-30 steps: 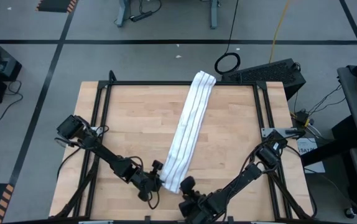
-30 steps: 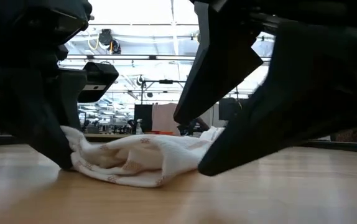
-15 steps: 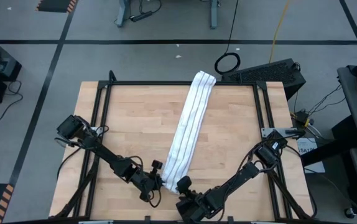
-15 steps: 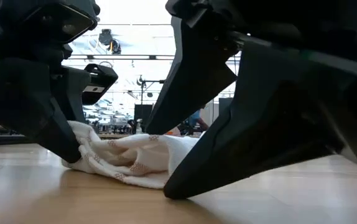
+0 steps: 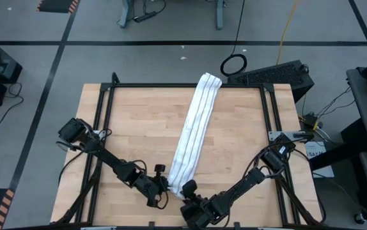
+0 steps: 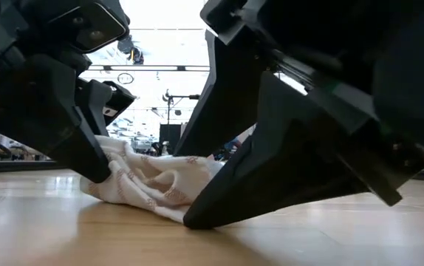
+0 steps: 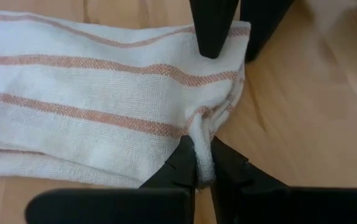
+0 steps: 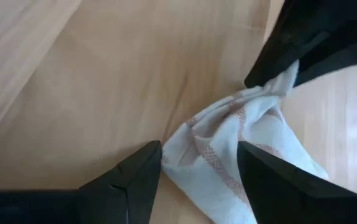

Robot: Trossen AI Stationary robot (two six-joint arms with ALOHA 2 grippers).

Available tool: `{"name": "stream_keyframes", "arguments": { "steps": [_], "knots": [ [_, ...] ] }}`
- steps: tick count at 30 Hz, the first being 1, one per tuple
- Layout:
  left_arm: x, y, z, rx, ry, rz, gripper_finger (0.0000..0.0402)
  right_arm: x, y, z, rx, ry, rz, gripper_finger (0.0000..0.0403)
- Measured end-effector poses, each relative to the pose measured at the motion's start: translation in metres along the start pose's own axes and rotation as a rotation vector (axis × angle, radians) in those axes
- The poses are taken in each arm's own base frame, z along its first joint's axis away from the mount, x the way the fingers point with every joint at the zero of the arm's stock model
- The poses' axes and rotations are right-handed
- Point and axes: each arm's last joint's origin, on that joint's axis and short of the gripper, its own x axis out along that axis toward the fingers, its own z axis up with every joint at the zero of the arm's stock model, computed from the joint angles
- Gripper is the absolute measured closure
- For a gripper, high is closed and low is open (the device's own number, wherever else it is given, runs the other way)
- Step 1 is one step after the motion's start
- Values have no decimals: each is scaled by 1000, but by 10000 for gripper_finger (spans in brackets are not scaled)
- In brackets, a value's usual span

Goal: Roll towel into tight, uniform cylinder
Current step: Roll the white brown kitchen towel

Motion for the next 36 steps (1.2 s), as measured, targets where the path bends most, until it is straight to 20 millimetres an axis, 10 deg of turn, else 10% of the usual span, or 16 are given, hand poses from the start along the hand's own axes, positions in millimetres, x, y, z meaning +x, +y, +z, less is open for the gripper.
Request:
{"name": "stream_keyframes", "arguments": {
  "steps": [9,18,36],
  "knots": [
    [0,0,0,-25,2,-5,375,6,1,0,35,-8,2,245],
    [-1,-5,-1,-16,4,-21,375,13,-5,-1,166,4,43,391],
    [-12,-37,-4,-226,0,-212,375,-20,-15,17,501,-40,271,400]
  ]
}}
